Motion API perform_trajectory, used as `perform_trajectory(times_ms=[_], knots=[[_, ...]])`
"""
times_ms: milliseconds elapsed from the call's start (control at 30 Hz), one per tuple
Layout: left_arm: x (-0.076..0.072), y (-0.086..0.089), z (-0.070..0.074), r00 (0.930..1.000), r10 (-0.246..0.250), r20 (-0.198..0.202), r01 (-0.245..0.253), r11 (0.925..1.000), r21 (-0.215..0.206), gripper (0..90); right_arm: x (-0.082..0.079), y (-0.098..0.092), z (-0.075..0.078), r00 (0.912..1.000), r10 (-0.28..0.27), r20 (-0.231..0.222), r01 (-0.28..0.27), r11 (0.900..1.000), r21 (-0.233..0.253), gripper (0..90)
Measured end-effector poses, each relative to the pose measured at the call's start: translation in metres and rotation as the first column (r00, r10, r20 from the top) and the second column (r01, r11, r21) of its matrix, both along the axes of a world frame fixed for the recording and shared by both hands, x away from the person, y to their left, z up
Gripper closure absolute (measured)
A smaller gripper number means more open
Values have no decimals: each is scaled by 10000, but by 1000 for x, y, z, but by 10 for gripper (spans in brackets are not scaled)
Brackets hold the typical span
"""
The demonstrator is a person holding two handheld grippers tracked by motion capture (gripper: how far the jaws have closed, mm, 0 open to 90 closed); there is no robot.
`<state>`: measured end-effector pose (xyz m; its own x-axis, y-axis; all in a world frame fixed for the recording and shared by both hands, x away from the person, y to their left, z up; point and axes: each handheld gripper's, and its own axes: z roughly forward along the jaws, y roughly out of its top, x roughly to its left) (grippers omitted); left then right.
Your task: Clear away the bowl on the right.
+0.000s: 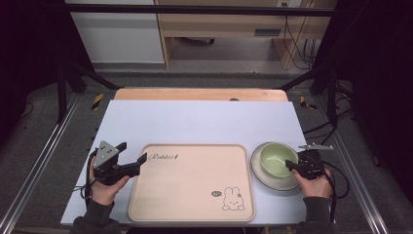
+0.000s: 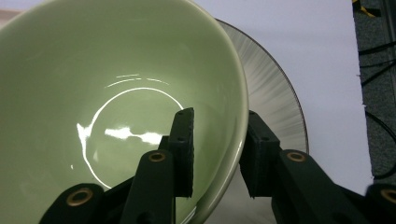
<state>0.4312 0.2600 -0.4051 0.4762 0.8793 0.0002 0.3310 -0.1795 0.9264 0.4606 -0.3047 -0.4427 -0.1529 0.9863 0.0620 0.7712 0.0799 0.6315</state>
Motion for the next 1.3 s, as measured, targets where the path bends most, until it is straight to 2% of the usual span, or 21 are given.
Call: perform_trajectory(times_ms=[400, 733, 833, 1300], knots=[[0, 0, -1, 10000, 4, -28, -4, 10000, -5, 175, 6, -1, 2, 9978, -195, -626, 215, 9993, 302, 764], [1, 0, -2, 10000, -4, -60, 4, 10000, 49, 176, 10, -2, 1, 9956, -249, -903, 287, 9987, 415, 790], [1, -1, -2, 10000, -13, -65, 13, 10000, 56, 175, 12, -2, 1, 9936, -350, -1076, 423, 9969, 661, 794], [1, -1, -2, 10000, -31, -61, 32, 10000, 55, 174, 15, -7, 0, 9922, -219, -1230, 353, 9936, 1072, 805]])
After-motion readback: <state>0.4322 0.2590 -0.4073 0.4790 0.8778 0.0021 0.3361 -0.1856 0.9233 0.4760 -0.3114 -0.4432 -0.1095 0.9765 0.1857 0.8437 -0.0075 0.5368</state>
